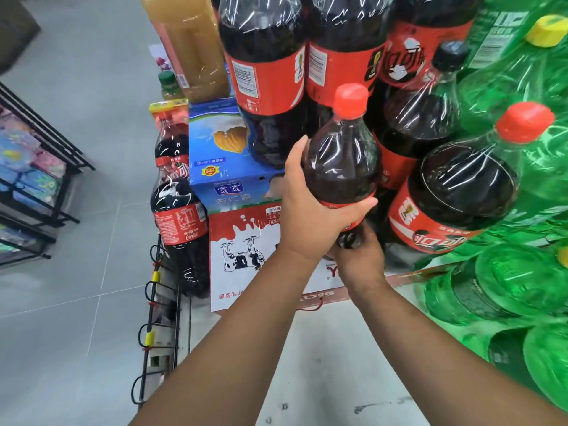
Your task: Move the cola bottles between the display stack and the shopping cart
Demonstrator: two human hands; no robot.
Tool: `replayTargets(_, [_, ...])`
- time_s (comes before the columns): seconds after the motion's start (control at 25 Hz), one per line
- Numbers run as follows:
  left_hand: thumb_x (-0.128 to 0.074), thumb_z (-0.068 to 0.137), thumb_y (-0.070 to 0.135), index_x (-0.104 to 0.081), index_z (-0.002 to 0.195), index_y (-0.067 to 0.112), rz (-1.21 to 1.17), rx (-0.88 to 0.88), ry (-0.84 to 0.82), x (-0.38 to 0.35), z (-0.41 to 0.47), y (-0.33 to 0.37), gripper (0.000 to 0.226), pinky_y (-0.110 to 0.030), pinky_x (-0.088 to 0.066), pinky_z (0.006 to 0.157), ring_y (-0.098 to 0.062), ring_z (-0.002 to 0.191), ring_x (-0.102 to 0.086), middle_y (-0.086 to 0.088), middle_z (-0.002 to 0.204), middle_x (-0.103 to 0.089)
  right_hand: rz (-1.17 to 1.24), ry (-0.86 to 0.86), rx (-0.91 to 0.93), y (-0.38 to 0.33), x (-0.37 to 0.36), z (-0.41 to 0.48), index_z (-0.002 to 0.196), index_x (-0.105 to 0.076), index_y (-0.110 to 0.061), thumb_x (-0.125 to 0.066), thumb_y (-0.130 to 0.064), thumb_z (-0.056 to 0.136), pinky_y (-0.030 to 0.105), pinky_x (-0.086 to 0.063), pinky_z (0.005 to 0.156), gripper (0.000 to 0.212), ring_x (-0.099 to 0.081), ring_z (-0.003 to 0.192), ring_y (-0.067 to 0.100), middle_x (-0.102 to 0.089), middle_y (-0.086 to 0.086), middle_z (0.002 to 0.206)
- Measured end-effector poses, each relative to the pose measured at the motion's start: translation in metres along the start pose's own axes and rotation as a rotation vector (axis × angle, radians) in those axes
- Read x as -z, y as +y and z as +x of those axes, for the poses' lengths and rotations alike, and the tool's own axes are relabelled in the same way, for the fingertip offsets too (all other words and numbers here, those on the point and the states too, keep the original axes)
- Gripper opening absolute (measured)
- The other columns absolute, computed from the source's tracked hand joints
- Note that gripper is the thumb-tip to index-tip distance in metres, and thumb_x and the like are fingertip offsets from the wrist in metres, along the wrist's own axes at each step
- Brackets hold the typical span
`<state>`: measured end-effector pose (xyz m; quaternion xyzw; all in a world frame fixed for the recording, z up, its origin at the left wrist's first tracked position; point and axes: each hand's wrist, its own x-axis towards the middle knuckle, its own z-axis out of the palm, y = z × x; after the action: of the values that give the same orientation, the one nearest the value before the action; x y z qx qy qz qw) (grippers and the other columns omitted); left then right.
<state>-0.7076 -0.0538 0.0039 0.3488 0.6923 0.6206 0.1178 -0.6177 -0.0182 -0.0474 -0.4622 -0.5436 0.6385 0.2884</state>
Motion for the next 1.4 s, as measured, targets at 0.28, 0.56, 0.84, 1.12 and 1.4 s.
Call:
replayTargets(0.28, [-0.099,0.059,0.019,-0.029,0.154,0.015,-0.023,-0.033,-0.015,-0.002,0.021,-0.008,0.118,-0.026,-0.039,0.116,-0.008,0.136,-0.049,0.005,0.146,-0.047,0.102,0.043,-0.021,0.007,-0.013,0.02,0.135,-0.049,-0.005,-0.074,0.017,0.072,0.006,-0.051,0.07,0.072,-0.06,0.085,-0.004,-0.061,0.002,0.108])
replayTargets(0.56, [-0.097,0.059,0.026,-0.027,0.154,0.013,-0.012,-0.073,0.01,-0.009,0.034,-0.017,0.119,-0.039,-0.039,0.118,-0.015,0.14,-0.048,-0.004,0.152,-0.045,0.101,0.077,-0.013,0.014,-0.019,0.039,0.145,-0.043,-0.014,-0.077,0.01,0.073,0.002,-0.047,0.077,0.083,-0.061,0.093,-0.011,-0.061,-0.003,0.123])
replayTargets(0.84, [-0.099,0.059,0.027,-0.027,0.156,0.015,0.021,-0.089,0.043,-0.015,0.038,-0.018,0.121,-0.043,-0.04,0.117,-0.019,0.142,-0.046,-0.006,0.155,-0.043,0.029,0.12,0.021,0.024,-0.021,0.047,0.145,-0.043,-0.015,-0.08,0.0,0.074,0.003,-0.043,0.087,0.082,-0.058,0.117,0.006,-0.06,-0.005,0.13])
replayTargets(1.12, [-0.097,0.059,0.033,-0.026,0.156,0.015,0.042,-0.1,0.061,-0.016,0.038,-0.02,0.122,-0.044,-0.04,0.117,-0.018,0.142,-0.046,-0.005,0.155,-0.043,0.044,0.164,0.006,0.028,-0.03,0.049,0.144,-0.04,-0.01,-0.076,0.003,0.076,-0.006,-0.037,0.069,0.078,-0.058,0.1,-0.003,-0.057,0.0,0.125])
replayTargets(1.4, [-0.098,0.06,0.03,-0.025,0.157,0.014,0.064,-0.09,0.087,-0.018,0.038,-0.022,0.123,-0.044,-0.039,0.118,-0.019,0.144,-0.043,-0.006,0.157,-0.039,0.016,0.131,-0.004,0.028,-0.026,0.06,0.143,-0.039,-0.009,-0.068,0.008,0.082,0.012,-0.048,0.086,0.07,-0.057,0.108,0.01,-0.056,0.003,0.13])
